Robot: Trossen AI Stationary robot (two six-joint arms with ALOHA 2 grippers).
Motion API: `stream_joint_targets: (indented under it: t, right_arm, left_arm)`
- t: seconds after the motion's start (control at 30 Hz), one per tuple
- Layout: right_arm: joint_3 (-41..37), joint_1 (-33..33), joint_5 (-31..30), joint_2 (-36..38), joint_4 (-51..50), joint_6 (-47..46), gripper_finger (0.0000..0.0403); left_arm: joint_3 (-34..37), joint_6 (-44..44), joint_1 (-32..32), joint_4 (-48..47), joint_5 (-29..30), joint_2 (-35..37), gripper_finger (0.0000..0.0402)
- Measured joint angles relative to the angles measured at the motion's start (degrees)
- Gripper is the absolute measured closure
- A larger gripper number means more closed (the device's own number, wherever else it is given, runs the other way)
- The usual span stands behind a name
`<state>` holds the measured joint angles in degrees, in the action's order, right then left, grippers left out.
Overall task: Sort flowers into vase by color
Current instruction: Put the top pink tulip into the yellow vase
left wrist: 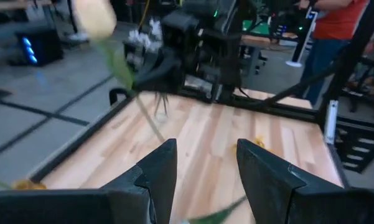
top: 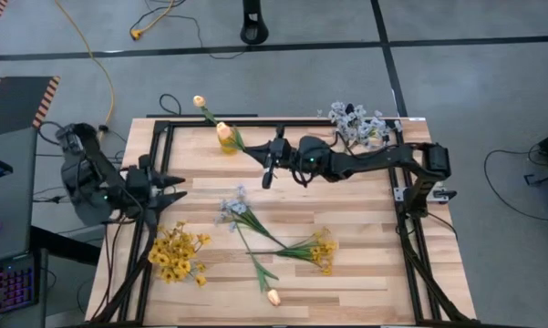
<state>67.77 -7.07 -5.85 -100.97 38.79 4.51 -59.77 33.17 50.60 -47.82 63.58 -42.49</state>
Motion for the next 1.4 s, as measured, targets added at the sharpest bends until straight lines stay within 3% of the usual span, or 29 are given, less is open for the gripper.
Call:
stream_joint_targets:
  t: [0.23, 0.47, 0.77, 1.0, 1.4]
  right_arm:
    - [0.3, -2.5, 7.2, -7.3, 15.1, 0.0, 0.0380]
    - [0.6, -4.9, 12.3, -11.8, 31.6, 1.4, 0.0380]
    - [5.0, -7.7, 17.8, -12.6, 33.6, 6.6, 0.0379]
    - [15.6, -8.6, 19.7, -21.1, 35.2, 9.1, 0.0379]
    - [39.3, -13.1, 19.5, -38.2, 37.0, 3.6, 0.0378]
  left_arm:
    - [0.0, -11.3, -11.8, 13.4, -10.8, -3.8, 0.0248]
    - [0.0, -18.2, -20.2, 18.9, -21.3, -4.3, 0.0248]
    - [0.0, -25.7, -31.3, 18.7, -28.7, -1.6, 0.0248]
    - [0.0, -26.0, -37.3, 16.7, -33.3, -0.5, 0.0249]
    - [0.0, -25.9, -38.1, 15.2, -34.6, 0.0, 0.0249]
